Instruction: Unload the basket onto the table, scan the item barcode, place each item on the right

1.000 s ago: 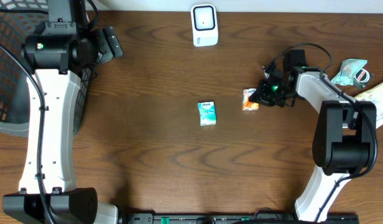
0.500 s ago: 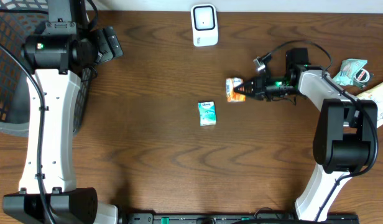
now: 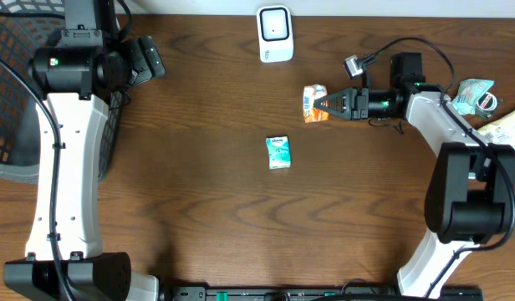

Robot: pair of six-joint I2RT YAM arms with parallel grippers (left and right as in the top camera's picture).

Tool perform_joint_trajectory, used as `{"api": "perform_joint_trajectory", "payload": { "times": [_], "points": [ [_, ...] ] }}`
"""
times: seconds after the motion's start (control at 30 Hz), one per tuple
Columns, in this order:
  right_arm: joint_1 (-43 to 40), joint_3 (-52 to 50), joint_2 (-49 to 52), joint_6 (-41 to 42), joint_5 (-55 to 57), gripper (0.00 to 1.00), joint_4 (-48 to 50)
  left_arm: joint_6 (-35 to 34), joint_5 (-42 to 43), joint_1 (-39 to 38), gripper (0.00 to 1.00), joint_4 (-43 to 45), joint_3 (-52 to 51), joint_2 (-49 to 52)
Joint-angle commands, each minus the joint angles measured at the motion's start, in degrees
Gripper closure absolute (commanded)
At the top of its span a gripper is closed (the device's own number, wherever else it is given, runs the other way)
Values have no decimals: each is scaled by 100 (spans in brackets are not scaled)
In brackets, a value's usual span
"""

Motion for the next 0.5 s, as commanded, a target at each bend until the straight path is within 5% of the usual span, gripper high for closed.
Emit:
{"api": "perform_joint_trajectory", "payload": {
  "times": [0.0,0.47],
  "points": [
    [-37,114,-466,-131,-352,99,39,-9,-94,-4,2,-15,17,2],
    [-35,114,-1191,-129,-350,99,140,-9,-94,-4,2,-15,17,2]
  ]
}}
